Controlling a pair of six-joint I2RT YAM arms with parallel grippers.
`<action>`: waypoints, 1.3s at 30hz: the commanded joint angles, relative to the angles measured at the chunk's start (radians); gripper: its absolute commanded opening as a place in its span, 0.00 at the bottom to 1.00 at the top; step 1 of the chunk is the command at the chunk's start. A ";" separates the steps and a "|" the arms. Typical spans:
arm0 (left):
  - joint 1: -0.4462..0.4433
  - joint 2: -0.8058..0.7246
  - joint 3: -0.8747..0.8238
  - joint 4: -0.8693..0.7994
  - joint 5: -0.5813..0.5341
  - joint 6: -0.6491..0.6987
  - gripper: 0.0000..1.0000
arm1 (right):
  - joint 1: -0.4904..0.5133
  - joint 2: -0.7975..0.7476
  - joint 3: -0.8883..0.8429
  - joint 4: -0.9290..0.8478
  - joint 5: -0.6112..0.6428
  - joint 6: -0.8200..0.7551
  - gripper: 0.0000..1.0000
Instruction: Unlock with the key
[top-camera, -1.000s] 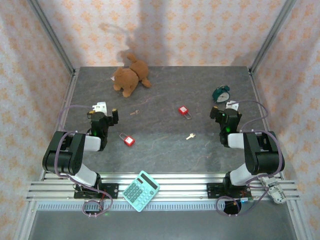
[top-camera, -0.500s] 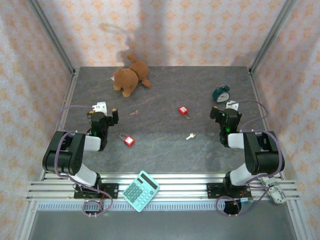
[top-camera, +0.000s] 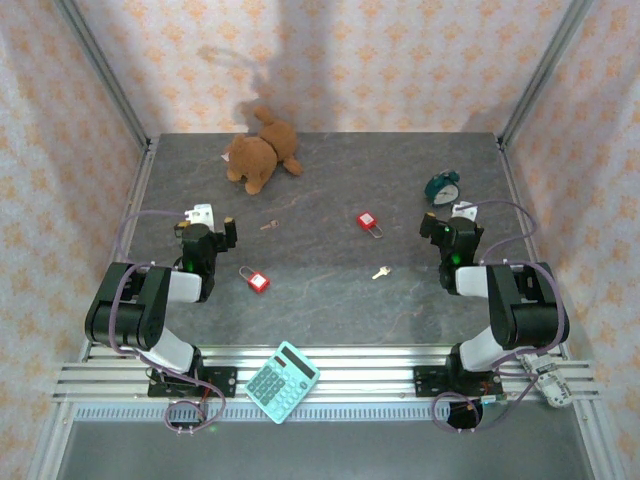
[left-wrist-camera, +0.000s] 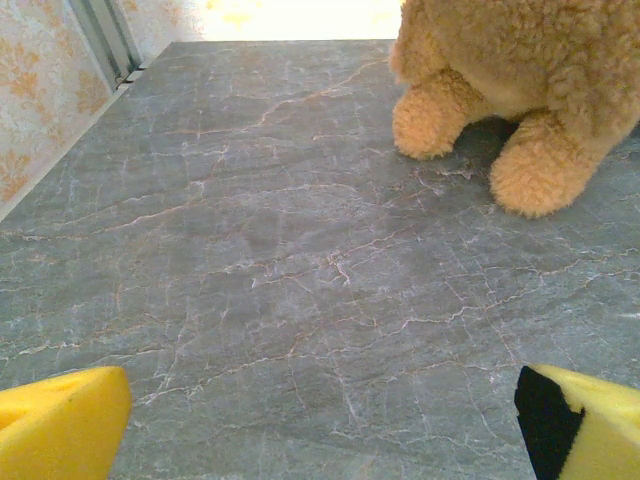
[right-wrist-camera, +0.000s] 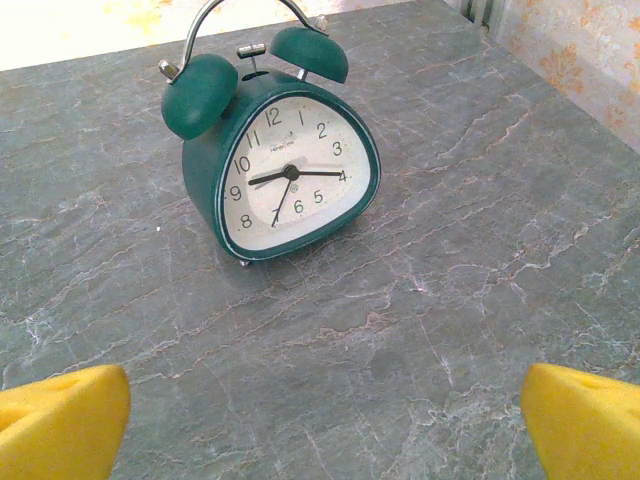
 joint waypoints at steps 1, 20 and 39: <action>0.007 -0.016 0.013 0.001 0.002 -0.006 1.00 | -0.006 -0.009 -0.001 -0.006 0.002 0.011 0.99; 0.010 -0.162 0.126 -0.306 -0.049 -0.030 1.00 | 0.016 -0.065 0.050 -0.139 0.066 0.008 0.99; 0.023 -0.792 0.484 -0.831 -0.023 -0.772 1.00 | 0.084 -0.221 0.566 -1.081 -0.245 0.441 0.99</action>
